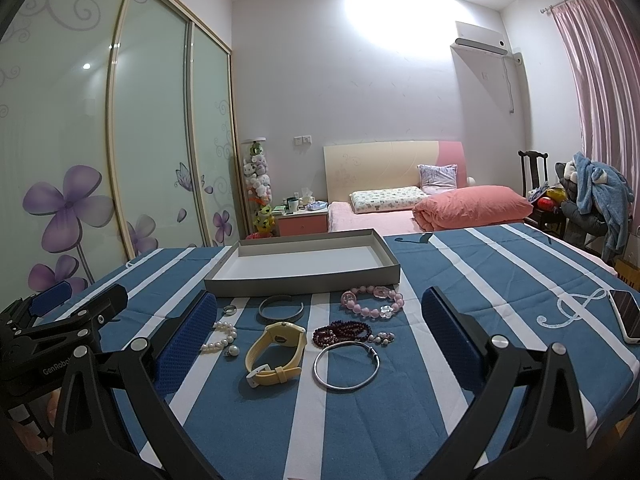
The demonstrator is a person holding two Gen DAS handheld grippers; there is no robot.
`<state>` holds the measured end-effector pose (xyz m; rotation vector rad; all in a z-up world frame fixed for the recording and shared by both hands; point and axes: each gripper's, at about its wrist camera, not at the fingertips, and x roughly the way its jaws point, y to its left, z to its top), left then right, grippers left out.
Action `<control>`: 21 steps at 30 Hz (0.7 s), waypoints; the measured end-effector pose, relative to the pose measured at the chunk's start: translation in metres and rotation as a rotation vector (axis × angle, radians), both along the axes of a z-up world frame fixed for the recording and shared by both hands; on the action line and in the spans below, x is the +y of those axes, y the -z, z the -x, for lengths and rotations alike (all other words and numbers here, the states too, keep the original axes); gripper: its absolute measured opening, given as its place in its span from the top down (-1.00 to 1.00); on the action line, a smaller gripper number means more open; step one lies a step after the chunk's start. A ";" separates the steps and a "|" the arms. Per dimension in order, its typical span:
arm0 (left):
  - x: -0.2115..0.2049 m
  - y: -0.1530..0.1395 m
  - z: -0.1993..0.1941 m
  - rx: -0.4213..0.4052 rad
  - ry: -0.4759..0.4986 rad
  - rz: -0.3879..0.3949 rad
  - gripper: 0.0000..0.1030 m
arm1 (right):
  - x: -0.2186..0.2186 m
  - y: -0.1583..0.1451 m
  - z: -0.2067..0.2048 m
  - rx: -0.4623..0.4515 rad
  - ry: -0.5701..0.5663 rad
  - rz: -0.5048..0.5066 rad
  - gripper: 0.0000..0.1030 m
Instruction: Organize jewelry
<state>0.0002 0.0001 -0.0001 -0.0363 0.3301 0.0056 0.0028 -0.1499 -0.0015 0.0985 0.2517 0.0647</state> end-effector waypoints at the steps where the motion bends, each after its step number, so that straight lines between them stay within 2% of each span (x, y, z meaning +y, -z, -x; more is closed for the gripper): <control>1: 0.000 0.000 0.000 0.000 0.000 0.000 -0.92 | 0.000 0.000 0.000 0.000 -0.001 0.000 -0.97; 13: 0.000 0.001 0.000 0.005 -0.003 0.001 -0.92 | 0.000 0.001 -0.001 0.005 0.000 -0.001 -0.97; 21: 0.004 0.005 -0.008 0.038 -0.016 -0.001 -0.92 | -0.007 0.008 -0.009 0.047 0.014 0.000 -0.97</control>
